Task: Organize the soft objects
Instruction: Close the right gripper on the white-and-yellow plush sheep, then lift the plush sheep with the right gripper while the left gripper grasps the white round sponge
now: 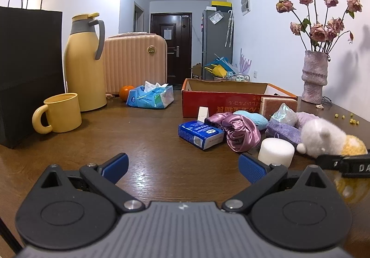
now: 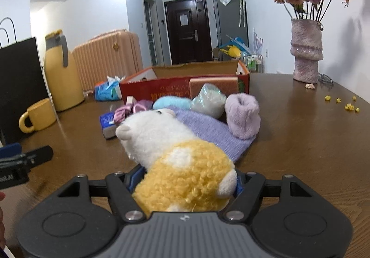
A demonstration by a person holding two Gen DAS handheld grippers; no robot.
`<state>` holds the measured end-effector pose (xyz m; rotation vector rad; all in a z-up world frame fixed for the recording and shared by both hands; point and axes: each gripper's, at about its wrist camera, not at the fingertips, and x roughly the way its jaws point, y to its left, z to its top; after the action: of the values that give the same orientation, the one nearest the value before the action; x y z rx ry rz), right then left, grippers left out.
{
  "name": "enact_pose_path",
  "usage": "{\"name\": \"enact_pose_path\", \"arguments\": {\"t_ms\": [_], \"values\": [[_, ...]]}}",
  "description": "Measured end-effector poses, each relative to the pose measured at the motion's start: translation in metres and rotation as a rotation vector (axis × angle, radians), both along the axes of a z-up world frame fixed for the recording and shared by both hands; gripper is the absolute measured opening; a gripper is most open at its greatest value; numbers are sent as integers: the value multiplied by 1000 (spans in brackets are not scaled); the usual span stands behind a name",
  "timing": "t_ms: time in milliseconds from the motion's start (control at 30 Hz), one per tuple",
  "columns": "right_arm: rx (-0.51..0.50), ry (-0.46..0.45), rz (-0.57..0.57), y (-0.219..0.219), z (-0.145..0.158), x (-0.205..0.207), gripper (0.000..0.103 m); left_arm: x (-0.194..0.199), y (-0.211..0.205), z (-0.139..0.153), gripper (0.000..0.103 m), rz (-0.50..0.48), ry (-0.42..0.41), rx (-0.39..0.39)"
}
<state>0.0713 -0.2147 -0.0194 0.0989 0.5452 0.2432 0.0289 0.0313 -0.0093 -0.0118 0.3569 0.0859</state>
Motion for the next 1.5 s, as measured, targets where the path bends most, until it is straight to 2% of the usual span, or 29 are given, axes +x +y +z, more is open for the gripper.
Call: {"name": "enact_pose_path", "arguments": {"t_ms": [367, 767, 1000, 1233, 1500], "values": [[27, -59, -45, -31, 13, 0, 70, 15, -24, 9, 103, -47, 4, 21], [38, -93, -101, -65, 20, 10, 70, 48, -70, 9, 103, -142, 60, 49], [40, -89, -126, -86, 26, 25, 70, 74, -99, 7, 103, -181, 104, 81], [18, -103, -140, -94, 33, 45, 70, 106, -117, 0, 103, -182, 185, 53], [83, -73, -153, -101, 15, 64, 70, 130, -128, -13, 103, -184, 230, 58]]}}
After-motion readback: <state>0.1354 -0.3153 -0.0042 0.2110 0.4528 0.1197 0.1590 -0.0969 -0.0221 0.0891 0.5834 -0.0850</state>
